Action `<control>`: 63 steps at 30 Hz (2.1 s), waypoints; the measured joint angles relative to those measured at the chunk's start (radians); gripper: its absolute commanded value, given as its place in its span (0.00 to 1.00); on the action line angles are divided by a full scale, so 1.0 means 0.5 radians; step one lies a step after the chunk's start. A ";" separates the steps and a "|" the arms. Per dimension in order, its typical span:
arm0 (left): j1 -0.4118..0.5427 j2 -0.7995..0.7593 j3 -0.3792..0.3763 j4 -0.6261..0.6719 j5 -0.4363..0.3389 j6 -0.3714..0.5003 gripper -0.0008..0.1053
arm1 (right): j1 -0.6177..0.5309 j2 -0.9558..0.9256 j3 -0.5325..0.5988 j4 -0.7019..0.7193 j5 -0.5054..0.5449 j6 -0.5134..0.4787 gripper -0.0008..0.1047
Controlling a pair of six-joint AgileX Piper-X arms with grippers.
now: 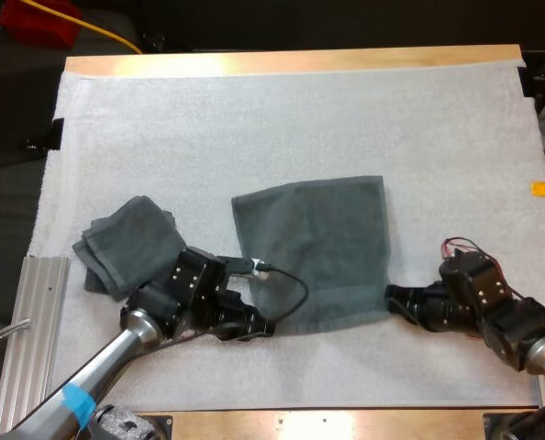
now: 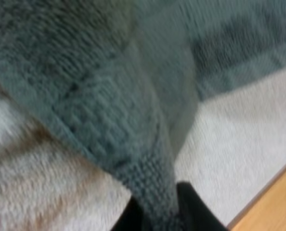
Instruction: Pick towel from pile, fold and stack
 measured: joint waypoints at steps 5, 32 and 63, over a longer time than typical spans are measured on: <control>-0.043 -0.122 0.000 0.122 -0.066 0.061 0.03 | 0.151 -0.130 0.000 0.176 0.116 0.000 0.01; 0.078 -0.243 0.003 0.296 -0.163 0.245 0.03 | 0.391 -0.490 0.000 0.210 0.357 0.718 0.01; 0.487 0.754 -0.583 0.018 0.373 -0.113 0.03 | -0.134 0.262 0.000 -0.964 0.070 1.165 0.01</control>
